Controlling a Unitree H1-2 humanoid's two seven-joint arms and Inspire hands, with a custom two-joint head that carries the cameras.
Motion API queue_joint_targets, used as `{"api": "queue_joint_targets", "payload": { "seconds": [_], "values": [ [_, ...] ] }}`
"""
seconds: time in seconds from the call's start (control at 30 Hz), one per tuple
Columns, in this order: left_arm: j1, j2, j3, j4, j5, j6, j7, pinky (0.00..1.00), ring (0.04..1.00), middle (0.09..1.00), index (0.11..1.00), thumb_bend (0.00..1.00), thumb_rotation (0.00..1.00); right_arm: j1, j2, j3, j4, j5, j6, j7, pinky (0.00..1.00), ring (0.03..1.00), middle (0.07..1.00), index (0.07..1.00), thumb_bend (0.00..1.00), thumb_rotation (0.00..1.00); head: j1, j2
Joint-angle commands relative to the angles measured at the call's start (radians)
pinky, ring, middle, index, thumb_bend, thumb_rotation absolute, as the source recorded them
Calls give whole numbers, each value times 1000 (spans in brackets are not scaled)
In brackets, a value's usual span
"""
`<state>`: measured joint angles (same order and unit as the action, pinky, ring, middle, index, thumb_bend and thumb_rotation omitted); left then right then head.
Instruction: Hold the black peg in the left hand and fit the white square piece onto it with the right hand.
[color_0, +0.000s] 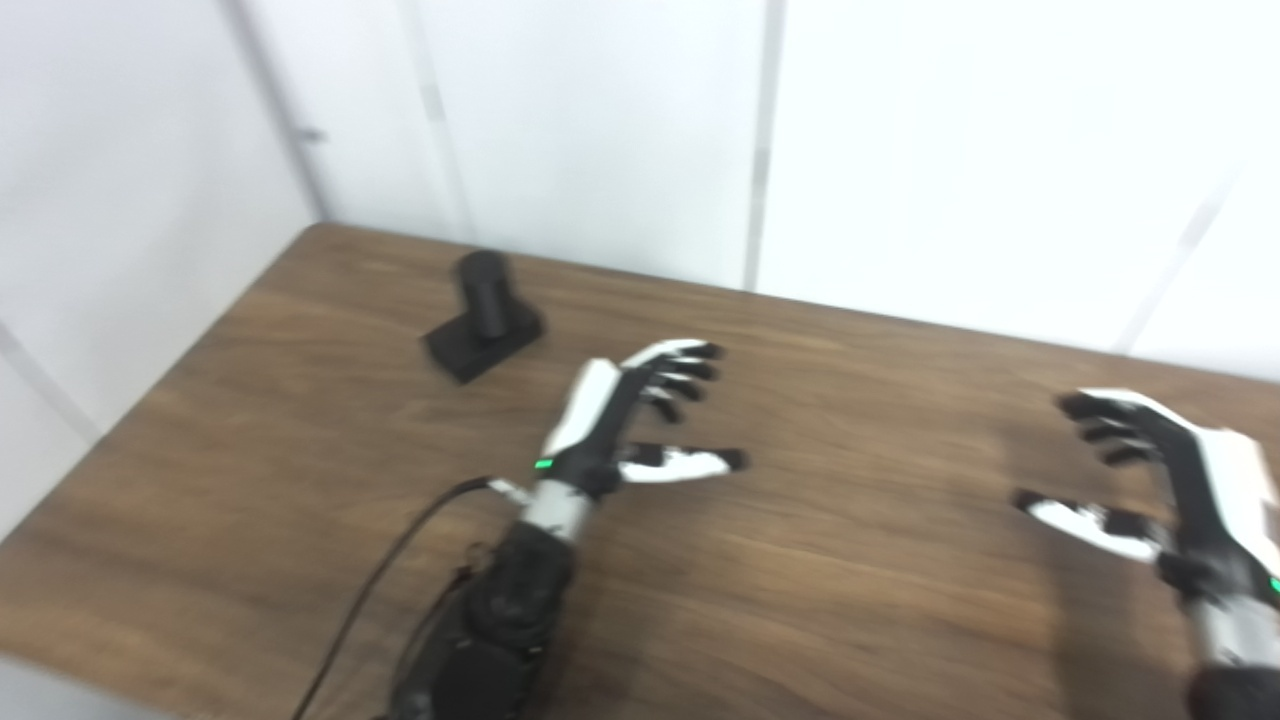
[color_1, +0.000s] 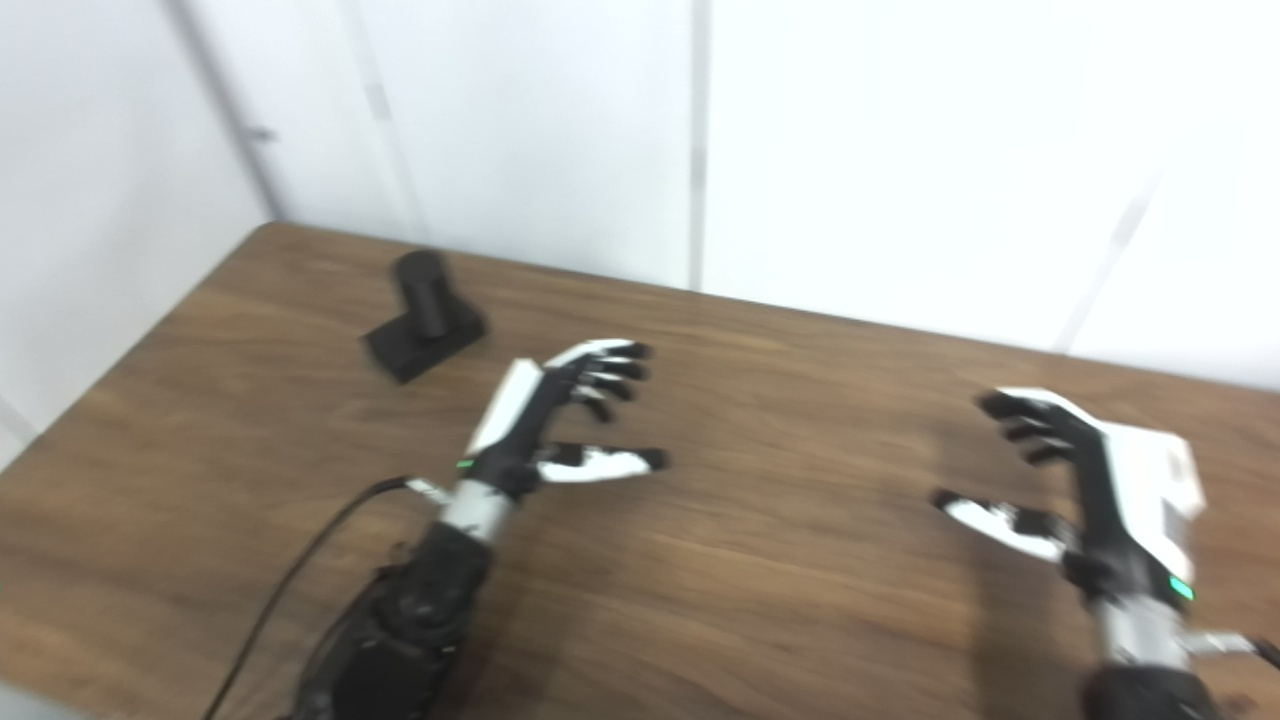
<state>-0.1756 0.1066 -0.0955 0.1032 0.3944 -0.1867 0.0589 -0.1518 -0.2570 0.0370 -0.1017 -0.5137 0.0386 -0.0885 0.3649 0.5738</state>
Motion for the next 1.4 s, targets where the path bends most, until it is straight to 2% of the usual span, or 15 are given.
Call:
{"api": "queue_joint_targets", "payload": {
  "seconds": [0.0,0.13,0.3,0.4,0.67,0.87,0.97,1.07,1.17,1.23,1.37],
  "values": [
    [-44,-10,-7,1,27,-16,35,544,676,727,768,877,228,-25,-9,-20,-29,28,-25,-4,584,649,680,653,660,0,10,-7],
    [-51,-24,-21,26,45,-27,56,543,672,724,752,872,199,-21,-8,-26,-46,40,-1,12,599,663,693,656,661,0,49,-31],
    [-58,-33,-32,56,53,-25,69,549,667,719,741,864,225,-24,-14,-28,-6,44,-64,-8,534,635,669,640,690,0,66,-68],
    [-61,-36,-35,74,56,-41,86,540,652,708,729,864,218,-22,-13,-28,-4,49,-70,-3,531,632,663,631,696,0,70,-79],
    [-56,-42,-37,65,56,-18,89,529,667,719,723,861,214,-19,-9,-27,-4,51,-81,-4,492,601,641,615,711,0,72,-83],
    [-57,-37,-38,54,67,-22,94,513,643,705,709,842,209,-18,-6,-24,-15,49,-84,-1,469,593,639,604,715,0,67,-78],
    [-59,-30,-32,29,93,-20,114,537,654,709,697,844,182,-17,-5,-24,-21,46,-78,2,471,595,640,601,711,0,66,-77],
    [-64,-13,-23,-16,115,9,105,555,661,711,695,845,180,-17,-8,-25,-32,44,-69,8,466,591,637,597,709,0,67,-76],
    [-75,18,-23,-55,152,46,83,590,689,725,679,821,169,-14,-7,-29,-48,53,-52,20,461,592,639,599,707,0,71,-76],
    [-83,38,-24,-70,161,63,66,584,694,732,665,812,124,-14,-7,-33,-53,57,-47,24,458,588,639,601,711,0,71,-76],
    [-102,85,-15,-99,148,85,26,568,693,729,657,815,77,-17,-13,-37,-39,67,-73,17,440,570,629,595,722,0,76,-74]
  ]
}}
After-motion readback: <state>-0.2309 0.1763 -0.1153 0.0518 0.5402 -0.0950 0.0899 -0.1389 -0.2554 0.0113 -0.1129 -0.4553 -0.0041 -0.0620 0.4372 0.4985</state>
